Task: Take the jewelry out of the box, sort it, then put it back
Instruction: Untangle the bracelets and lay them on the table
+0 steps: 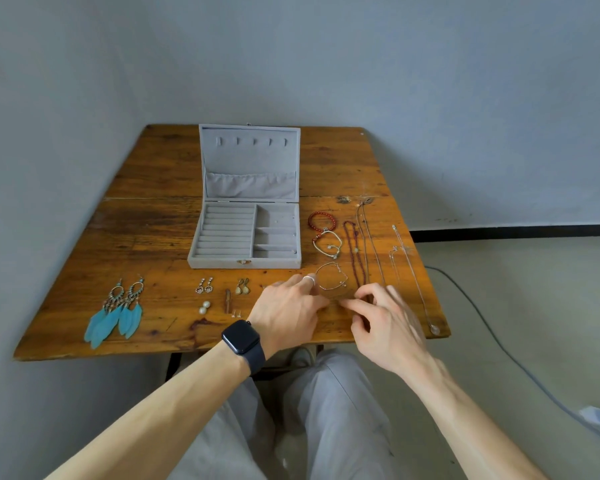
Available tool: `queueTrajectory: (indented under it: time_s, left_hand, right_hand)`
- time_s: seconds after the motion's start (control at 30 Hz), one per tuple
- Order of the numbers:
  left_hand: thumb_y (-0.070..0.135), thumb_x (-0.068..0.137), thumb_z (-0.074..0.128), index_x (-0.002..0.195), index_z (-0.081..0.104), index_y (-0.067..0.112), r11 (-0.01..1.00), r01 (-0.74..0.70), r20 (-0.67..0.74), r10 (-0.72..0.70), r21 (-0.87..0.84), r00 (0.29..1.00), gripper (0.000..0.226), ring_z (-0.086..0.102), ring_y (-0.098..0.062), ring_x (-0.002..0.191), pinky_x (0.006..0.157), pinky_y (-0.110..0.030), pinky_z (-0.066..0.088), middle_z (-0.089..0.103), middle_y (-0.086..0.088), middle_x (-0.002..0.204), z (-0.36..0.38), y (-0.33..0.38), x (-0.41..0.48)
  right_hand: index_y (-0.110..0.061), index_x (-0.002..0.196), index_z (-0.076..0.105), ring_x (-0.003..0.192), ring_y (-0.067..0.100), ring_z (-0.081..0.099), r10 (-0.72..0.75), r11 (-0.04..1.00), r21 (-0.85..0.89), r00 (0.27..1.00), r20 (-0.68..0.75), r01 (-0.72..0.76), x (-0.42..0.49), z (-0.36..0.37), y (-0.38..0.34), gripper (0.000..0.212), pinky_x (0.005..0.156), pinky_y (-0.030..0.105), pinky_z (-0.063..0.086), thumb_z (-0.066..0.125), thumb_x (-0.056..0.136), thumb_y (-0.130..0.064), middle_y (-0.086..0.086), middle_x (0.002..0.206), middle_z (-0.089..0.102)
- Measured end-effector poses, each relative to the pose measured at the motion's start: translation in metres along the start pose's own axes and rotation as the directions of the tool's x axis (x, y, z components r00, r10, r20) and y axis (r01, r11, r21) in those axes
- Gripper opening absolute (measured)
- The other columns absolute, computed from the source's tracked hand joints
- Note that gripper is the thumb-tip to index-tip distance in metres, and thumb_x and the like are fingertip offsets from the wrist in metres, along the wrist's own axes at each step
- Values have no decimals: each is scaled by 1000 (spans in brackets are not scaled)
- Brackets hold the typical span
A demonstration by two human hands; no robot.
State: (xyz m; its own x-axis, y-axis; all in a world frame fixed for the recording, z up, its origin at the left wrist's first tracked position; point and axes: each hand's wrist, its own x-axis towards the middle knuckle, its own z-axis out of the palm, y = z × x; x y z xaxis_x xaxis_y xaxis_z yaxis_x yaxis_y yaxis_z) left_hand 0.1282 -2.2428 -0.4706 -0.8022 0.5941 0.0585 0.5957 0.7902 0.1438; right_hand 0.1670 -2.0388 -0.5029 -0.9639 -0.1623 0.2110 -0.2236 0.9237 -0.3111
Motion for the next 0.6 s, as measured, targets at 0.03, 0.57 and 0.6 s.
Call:
queueTrajectory:
  time_s: [0.03,0.57,0.6]
  left_hand:
    - [28,99,44,130,61,36,1000,11,14,-11,-1,1000,36,53,-23,112,80,-35,47,51,-1,125,2,2,-3]
    - [34,101,39,132,59,31,990,135,-49,-134,30,990,37,45,-22,112,89,-37,38,53,-1,131,17,3,-15]
    - [34,101,39,132,59,31,990,135,-42,-133,37,990,37,44,-22,113,89,-37,38,53,-1,132,18,2,-15]
  right_hand:
    - [-29,110,74,88,9,38,-4,1000,-13,1000,-7,4,-1,0,-1,29,64,24,38,63,86,-19,-9,109,56]
    - [-25,114,75,97,16,52,51,994,-98,997,-64,-57,-19,6,-14,29,70,27,48,66,86,-26,-7,112,61]
    - [-24,114,75,97,16,52,53,993,-99,996,-71,-60,-20,7,-15,29,70,27,48,67,86,-25,-7,112,62]
